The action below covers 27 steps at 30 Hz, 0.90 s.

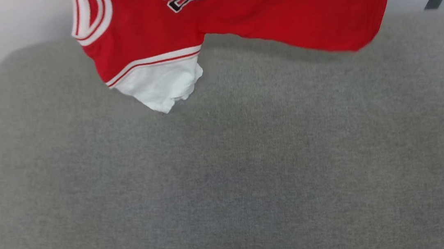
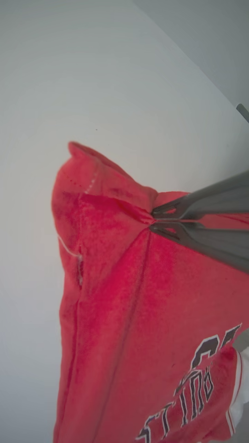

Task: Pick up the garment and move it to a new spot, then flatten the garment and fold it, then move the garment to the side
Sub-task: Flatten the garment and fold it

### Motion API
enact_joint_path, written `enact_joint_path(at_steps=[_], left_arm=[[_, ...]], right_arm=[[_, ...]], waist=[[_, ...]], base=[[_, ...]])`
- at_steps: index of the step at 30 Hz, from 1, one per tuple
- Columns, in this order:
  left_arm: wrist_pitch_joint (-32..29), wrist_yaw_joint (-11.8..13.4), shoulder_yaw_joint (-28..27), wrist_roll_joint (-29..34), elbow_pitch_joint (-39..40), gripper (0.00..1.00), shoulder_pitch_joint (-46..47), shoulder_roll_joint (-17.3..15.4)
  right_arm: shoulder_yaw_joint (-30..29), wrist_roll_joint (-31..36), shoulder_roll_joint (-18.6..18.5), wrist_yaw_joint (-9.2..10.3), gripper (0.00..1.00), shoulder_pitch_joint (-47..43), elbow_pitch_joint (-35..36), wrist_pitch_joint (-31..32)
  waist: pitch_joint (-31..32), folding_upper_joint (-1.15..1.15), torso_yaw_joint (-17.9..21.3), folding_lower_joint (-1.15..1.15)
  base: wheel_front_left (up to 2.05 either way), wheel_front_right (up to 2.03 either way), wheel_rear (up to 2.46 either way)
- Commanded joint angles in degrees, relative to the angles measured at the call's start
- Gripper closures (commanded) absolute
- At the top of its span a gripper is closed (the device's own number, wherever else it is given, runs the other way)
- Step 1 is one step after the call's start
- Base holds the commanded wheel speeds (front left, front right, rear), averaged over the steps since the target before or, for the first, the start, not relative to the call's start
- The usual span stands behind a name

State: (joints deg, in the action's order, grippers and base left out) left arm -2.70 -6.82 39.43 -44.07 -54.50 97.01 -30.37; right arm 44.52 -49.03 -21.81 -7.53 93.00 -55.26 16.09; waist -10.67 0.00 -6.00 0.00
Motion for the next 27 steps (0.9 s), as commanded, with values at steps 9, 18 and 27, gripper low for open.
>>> enact_joint_path(at_steps=[9, 18, 27], left_arm=[[9.2, -0.5, 2.3, 4.8, -2.2, 1.00, 9.9, -1.4], [16.3, -0.7, 3.3, 8.5, -0.9, 1.00, 23.1, -2.3], [17.8, -0.7, 2.3, 8.1, 4.3, 1.00, 24.1, -1.4]], right_arm=[[-0.4, 4.3, 0.1, 0.07, 1.00, 6.7, 1.2, -8.0], [-2.0, 9.6, 2.0, 0.06, 1.00, 13.6, -0.2, -21.0], [-1.6, 12.8, 4.1, 0.06, 1.00, 14.4, -4.8, -27.7]], waist=[[-15.6, 0.00, 2.0, 0.00], [-29.6, 0.00, 2.6, 0.00], [-39.9, 0.00, 0.8, 0.00]], base=[[0.00, 0.00, 0.00], [0.00, 0.00, 0.00], [0.00, 0.00, 0.00]])
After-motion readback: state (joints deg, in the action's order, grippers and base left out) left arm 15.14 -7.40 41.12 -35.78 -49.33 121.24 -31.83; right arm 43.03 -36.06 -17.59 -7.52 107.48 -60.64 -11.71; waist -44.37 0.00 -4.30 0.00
